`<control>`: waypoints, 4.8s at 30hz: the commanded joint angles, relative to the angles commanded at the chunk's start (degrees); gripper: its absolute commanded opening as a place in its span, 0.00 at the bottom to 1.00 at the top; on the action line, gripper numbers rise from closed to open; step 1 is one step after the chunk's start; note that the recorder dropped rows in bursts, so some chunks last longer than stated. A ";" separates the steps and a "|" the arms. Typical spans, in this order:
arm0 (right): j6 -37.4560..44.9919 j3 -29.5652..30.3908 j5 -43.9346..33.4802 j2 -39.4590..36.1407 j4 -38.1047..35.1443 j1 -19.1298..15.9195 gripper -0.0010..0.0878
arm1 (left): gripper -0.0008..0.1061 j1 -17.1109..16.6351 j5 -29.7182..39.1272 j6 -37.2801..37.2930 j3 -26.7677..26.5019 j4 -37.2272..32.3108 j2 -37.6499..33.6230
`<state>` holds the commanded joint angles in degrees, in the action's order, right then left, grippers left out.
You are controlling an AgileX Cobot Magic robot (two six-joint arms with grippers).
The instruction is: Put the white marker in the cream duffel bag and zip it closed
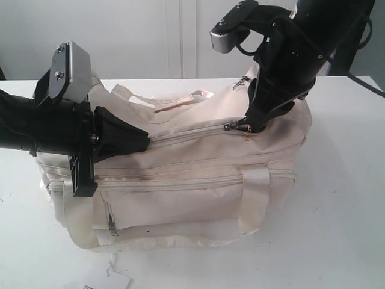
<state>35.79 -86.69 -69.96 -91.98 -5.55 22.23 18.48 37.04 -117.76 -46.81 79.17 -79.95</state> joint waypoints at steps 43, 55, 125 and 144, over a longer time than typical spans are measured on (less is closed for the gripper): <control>5.95 0.00 0.00 0.56 -7.30 -0.60 0.01 | 0.60 14.29 -6.01 4.22 -9.52 10.38 -3.89; 5.95 0.00 0.00 0.56 -7.30 -0.60 0.01 | 0.60 14.79 -5.59 6.68 -15.66 9.99 -12.21; 7.72 0.00 2.50 0.44 -2.28 -8.00 0.01 | 0.01 14.79 -7.61 11.41 -15.66 2.91 -12.50; 9.59 0.00 11.84 0.44 -1.70 -8.25 0.01 | 0.01 14.79 -4.89 12.71 -15.66 0.84 -12.11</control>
<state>45.38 -86.69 -58.12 -91.54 -7.26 13.98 33.27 32.15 -105.06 -62.46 80.01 -92.06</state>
